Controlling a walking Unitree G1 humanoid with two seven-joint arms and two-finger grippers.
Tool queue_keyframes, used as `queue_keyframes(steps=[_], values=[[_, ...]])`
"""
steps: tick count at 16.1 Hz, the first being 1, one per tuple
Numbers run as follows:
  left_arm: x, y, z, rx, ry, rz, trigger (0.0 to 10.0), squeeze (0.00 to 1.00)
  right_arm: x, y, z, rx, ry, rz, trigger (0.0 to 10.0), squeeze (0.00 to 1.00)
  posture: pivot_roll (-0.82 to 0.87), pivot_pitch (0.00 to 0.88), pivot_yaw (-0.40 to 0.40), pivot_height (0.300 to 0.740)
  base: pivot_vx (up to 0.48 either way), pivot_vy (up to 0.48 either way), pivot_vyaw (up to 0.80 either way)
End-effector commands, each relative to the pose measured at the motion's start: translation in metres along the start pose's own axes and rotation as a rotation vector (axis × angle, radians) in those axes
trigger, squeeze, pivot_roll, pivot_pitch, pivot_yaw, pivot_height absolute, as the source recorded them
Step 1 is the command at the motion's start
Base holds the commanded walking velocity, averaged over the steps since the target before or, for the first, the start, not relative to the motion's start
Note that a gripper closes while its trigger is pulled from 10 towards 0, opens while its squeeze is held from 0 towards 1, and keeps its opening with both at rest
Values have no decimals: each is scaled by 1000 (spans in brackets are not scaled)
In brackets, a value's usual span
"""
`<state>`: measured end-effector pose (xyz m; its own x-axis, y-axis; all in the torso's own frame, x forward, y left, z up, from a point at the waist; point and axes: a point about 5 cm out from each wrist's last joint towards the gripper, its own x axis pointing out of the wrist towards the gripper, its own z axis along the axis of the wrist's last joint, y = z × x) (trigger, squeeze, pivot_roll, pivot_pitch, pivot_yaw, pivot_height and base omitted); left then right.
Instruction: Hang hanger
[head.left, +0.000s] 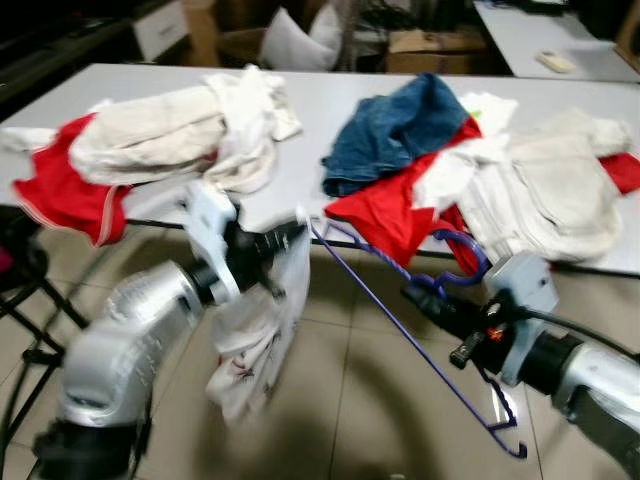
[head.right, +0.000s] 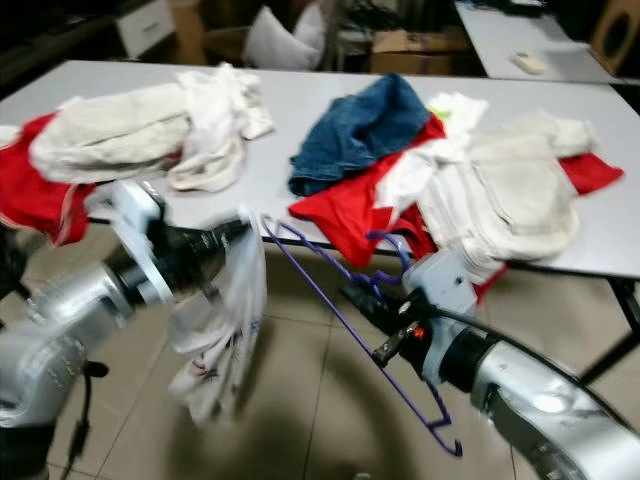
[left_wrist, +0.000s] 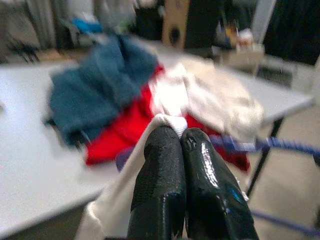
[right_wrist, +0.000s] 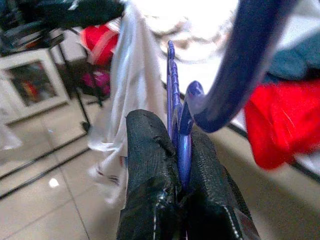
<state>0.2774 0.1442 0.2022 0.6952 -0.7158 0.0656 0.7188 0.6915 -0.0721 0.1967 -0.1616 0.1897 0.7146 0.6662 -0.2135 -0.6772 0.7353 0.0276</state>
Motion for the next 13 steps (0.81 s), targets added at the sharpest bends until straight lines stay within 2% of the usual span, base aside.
queue_keyframes(steps=[1, 4, 7, 10, 13], values=[[2, 2, 21, 14, -78, 0, 10000, 0, -5, 2, 12, -28, -50, 31, 10000, 0, -220, 0, 66, 740, 277, 0, 0], [17, 13, 63, 13, -197, -1, 10000, 0, -18, -7, 30, -32, -133, 63, 10000, 0, -223, 0, 72, 740, 304, 0, 0], [39, 38, 78, 73, -159, 139, 10000, 0, -23, -13, 41, -48, -181, 67, 10000, 0, -226, 0, 81, 740, 319, 0, -667], [56, 44, 95, 102, -188, 128, 10000, 0, -21, -13, 46, -66, -187, 106, 10000, 0, -225, 0, 83, 740, 284, 0, -685], [76, 47, 115, 127, -224, 101, 10000, 0, -18, -11, 52, -89, -186, 148, 10000, 0, -224, 0, 78, 740, 298, 0, 0]])
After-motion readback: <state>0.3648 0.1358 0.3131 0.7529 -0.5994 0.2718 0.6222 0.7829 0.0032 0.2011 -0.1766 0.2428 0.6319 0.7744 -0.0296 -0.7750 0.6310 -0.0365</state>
